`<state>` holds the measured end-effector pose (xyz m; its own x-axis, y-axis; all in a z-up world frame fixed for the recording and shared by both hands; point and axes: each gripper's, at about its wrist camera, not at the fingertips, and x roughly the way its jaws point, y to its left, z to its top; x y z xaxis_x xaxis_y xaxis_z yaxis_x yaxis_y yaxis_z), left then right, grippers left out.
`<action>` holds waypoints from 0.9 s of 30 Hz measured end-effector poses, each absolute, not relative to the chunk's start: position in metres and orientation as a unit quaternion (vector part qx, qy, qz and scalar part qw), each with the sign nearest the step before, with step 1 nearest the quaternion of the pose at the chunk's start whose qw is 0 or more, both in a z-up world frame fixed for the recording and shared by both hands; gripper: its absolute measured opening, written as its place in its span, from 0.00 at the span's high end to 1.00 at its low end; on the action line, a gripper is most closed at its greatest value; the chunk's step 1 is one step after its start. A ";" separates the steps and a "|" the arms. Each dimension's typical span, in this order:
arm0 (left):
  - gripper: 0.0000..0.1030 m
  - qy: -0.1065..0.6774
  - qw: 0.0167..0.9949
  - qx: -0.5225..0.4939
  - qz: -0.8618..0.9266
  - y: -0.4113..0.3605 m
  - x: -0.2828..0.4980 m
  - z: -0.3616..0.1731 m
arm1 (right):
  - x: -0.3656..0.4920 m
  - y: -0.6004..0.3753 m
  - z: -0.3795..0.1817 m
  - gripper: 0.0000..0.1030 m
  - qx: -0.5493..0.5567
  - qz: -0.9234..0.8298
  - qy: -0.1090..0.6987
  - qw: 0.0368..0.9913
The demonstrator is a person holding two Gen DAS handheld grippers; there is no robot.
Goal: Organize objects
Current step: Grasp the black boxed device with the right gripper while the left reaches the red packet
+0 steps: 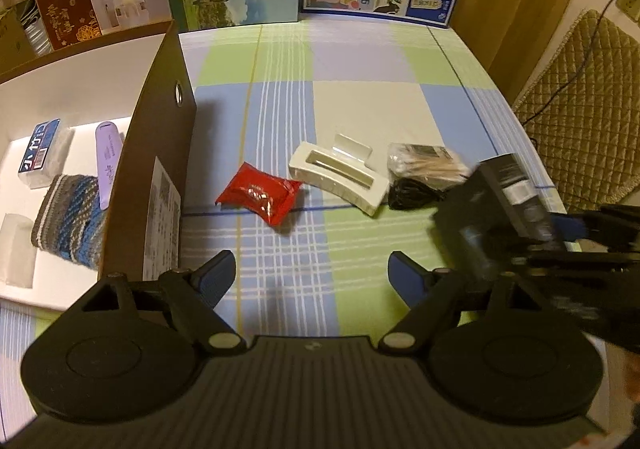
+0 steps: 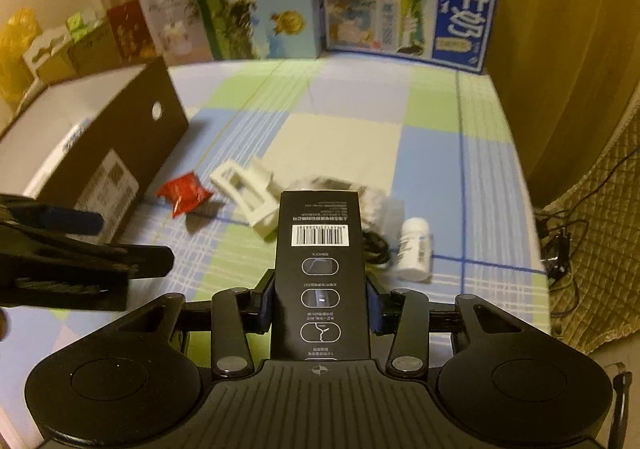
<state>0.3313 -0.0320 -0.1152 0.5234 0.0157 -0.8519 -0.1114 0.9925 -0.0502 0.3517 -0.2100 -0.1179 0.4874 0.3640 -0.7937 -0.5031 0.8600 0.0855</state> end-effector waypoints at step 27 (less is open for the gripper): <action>0.65 0.520 0.841 -0.034 0.143 0.000 0.419 -0.168 | 0.404 -0.282 -0.088 0.61 -0.017 0.155 0.413 0.897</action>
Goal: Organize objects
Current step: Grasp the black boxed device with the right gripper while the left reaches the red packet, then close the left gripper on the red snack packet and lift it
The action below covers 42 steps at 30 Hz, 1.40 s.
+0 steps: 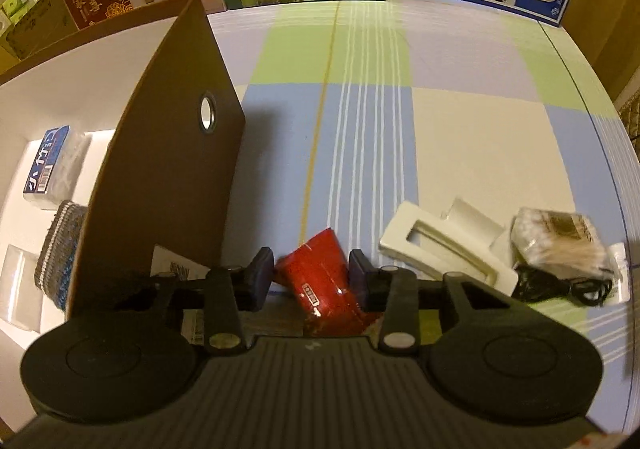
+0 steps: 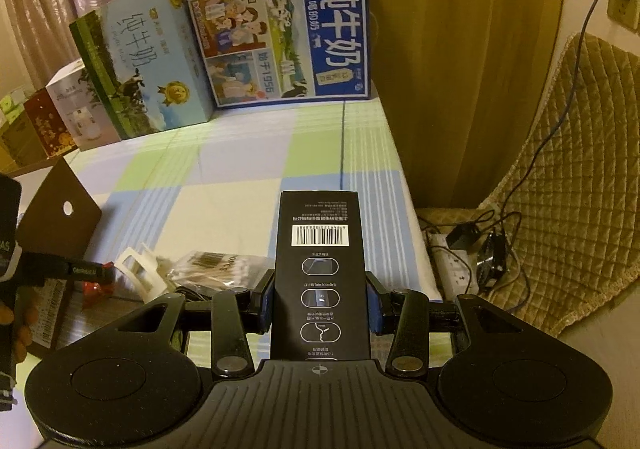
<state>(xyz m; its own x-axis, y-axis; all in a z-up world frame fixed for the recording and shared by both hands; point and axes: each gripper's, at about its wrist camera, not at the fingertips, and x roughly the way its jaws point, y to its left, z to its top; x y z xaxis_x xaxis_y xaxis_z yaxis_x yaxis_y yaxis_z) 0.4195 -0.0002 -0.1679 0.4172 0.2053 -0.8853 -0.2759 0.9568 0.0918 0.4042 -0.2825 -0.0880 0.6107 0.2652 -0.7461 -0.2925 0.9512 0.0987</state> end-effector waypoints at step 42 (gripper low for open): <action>0.76 0.523 0.850 -0.053 0.034 -0.013 0.275 -0.149 | 0.326 -0.289 -0.074 0.61 -0.018 0.175 0.427 0.887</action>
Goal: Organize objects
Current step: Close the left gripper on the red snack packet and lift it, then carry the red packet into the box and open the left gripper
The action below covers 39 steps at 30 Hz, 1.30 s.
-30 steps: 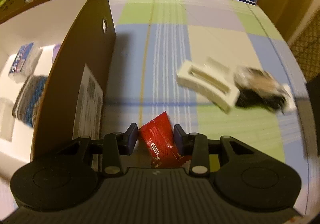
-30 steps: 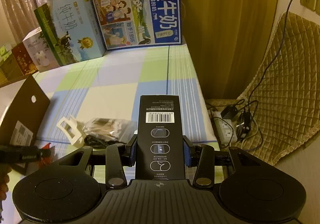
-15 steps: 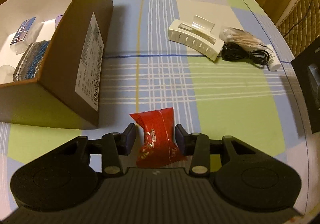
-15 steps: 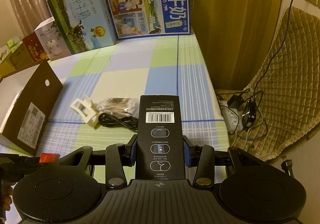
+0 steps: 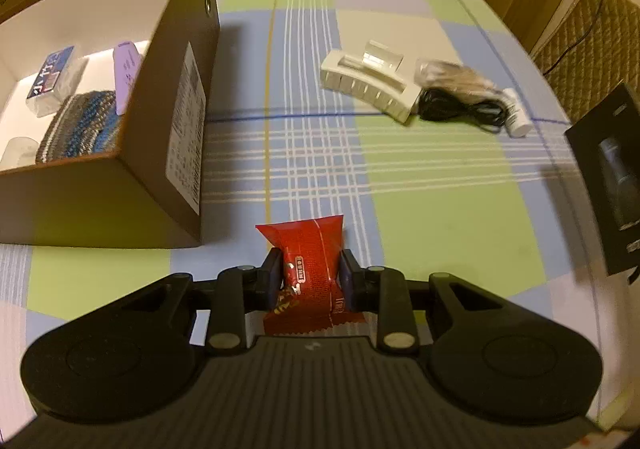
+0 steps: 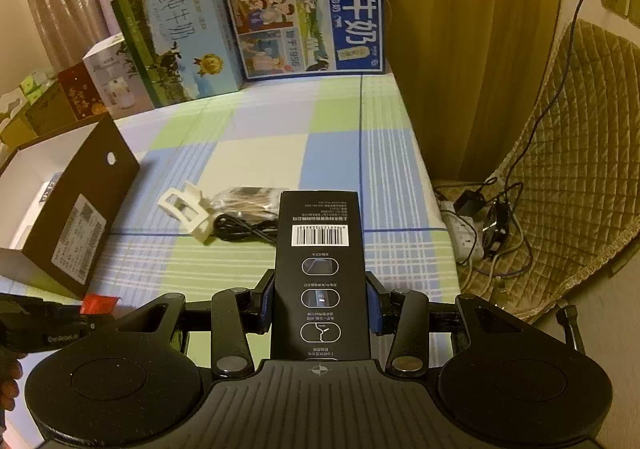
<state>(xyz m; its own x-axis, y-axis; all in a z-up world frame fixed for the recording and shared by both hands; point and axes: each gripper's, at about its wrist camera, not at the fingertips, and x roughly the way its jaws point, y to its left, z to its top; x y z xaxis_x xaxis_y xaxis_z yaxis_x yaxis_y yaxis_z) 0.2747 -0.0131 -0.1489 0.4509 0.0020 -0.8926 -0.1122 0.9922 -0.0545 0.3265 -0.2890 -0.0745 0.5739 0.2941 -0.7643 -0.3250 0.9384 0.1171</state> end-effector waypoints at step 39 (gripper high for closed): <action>0.76 0.389 0.909 -0.091 0.120 0.245 0.240 -0.010 | 0.315 0.020 -0.011 0.61 -0.021 0.412 0.354 0.839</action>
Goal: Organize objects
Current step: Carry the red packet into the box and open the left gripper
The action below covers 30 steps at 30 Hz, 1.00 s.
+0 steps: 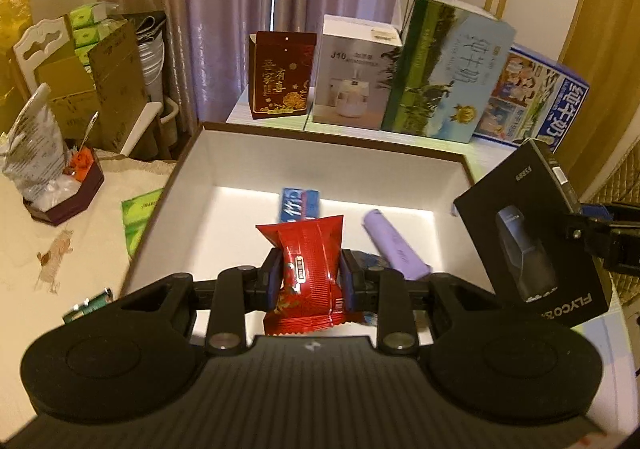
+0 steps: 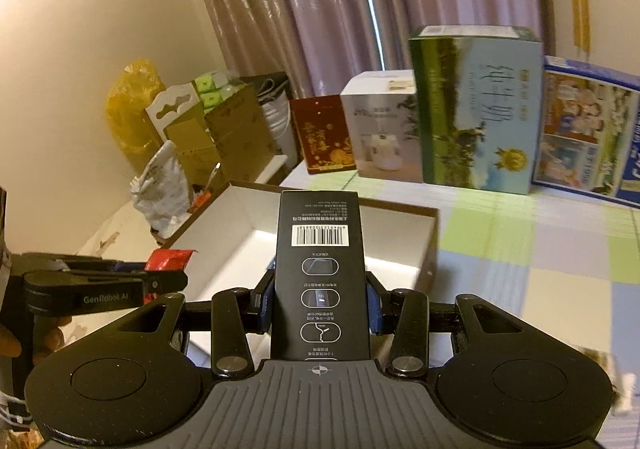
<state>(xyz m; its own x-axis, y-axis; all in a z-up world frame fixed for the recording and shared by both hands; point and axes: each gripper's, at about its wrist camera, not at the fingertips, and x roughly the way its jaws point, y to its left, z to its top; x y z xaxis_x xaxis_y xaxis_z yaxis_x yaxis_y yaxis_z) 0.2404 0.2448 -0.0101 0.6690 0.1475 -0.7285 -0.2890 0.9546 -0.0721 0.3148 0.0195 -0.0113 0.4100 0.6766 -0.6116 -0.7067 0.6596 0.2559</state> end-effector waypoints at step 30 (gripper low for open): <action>0.76 0.489 0.865 -0.061 0.095 0.329 0.355 -0.094 | 0.378 0.129 -0.084 0.61 -0.042 0.336 0.431 0.836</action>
